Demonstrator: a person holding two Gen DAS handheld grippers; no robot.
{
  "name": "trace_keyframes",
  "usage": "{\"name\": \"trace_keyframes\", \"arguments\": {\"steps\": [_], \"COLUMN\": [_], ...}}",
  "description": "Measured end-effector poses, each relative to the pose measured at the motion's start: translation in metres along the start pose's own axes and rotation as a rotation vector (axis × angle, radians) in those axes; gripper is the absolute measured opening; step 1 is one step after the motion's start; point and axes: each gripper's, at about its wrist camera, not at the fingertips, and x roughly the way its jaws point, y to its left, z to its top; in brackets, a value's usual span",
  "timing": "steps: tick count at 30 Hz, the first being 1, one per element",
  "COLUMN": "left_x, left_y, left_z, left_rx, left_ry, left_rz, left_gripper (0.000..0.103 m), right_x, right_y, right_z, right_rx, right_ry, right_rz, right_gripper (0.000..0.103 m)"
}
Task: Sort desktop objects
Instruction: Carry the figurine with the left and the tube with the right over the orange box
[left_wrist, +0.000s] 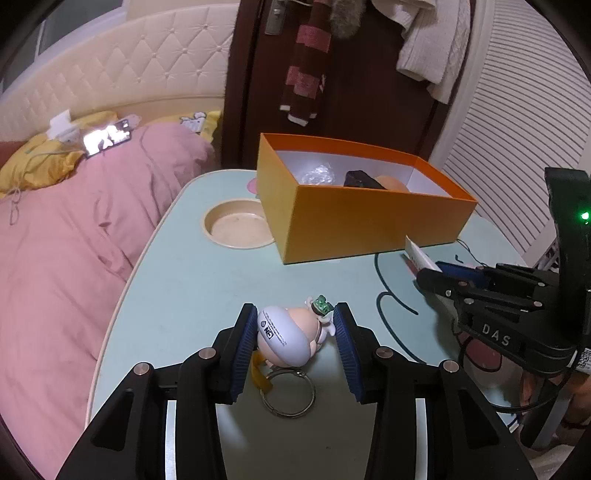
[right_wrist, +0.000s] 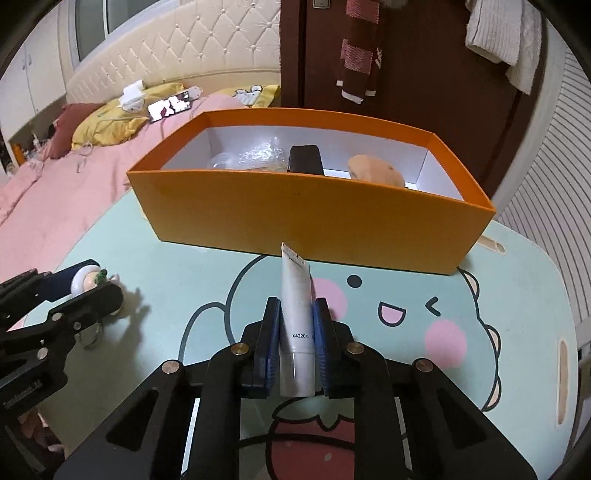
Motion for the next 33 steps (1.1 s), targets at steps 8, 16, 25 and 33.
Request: {"name": "trace_keyframes", "arguments": {"steps": [8, 16, 25, 33], "left_x": [-0.011, -0.022, -0.012, 0.024], "left_y": [-0.007, -0.018, -0.030, -0.041], "left_z": [0.010, 0.042, 0.098, 0.132], "left_rx": [0.018, 0.059, 0.099, 0.113], "left_ry": [-0.041, -0.098, -0.166, -0.155], "left_rz": [-0.038, -0.080, -0.109, -0.113], "left_gripper": [0.041, 0.041, 0.041, 0.041], "right_x": [-0.020, -0.047, -0.059, -0.036], "right_y": [-0.009, -0.017, -0.033, -0.057], "right_z": [0.006, 0.019, 0.053, 0.090], "right_rx": [0.028, 0.055, 0.070, 0.111], "right_ry": [-0.051, -0.131, -0.208, -0.229], "right_rz": [0.070, 0.150, 0.165, 0.150], "right_gripper": [0.019, 0.019, 0.019, 0.019]}}
